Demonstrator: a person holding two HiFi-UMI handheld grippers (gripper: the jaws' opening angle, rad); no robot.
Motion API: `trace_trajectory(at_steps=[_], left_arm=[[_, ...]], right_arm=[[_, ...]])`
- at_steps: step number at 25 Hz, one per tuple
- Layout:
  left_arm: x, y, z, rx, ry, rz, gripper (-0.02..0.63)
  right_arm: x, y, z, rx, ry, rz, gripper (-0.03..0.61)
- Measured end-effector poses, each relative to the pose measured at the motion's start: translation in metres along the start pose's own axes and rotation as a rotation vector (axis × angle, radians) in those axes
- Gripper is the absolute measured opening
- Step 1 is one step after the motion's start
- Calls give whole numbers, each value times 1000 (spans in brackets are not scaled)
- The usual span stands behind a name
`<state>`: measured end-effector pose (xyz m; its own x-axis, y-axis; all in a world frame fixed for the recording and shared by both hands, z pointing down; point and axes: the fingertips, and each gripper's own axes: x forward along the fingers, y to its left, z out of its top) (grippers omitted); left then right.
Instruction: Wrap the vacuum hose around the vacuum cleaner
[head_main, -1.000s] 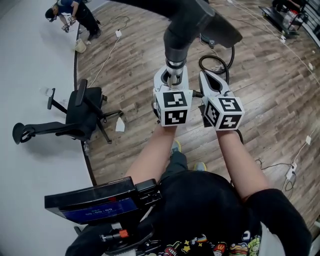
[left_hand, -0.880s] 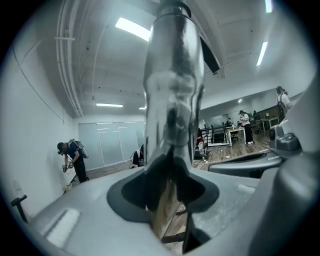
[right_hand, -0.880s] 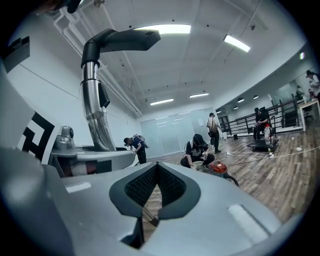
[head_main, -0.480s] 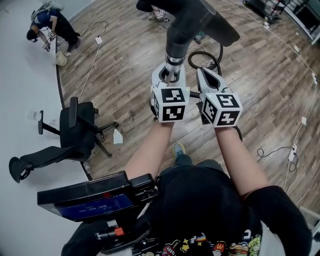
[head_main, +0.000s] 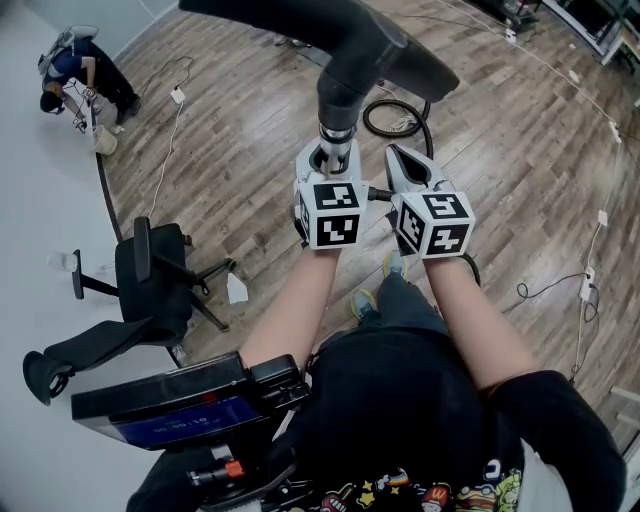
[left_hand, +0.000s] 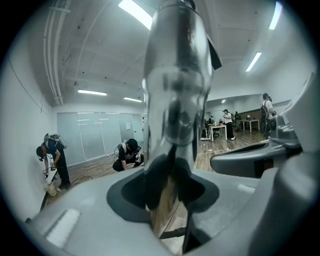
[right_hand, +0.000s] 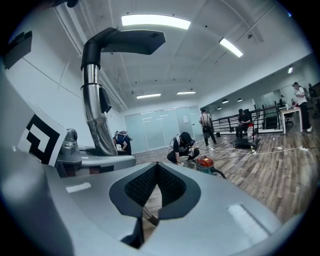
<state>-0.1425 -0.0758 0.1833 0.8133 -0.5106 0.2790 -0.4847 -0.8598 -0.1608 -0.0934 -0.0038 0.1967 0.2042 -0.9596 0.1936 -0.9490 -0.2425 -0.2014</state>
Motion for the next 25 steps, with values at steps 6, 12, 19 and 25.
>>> trace_trajectory(at_steps=[6,12,19,25], left_arm=[[12,0,-7,18,44,-26,150],[25,19,-10,37,65,-34,150],[70,38,-20,29,91,-42,150],[123,56,-20,29,126,-59,150]], right_arm=[[5,-6,-9,1,20,8,23],[27,-3,-14,10,36,8,23],[72,-15,-15,19,44,16,23],[125,-44,-10,47,54,6,23]])
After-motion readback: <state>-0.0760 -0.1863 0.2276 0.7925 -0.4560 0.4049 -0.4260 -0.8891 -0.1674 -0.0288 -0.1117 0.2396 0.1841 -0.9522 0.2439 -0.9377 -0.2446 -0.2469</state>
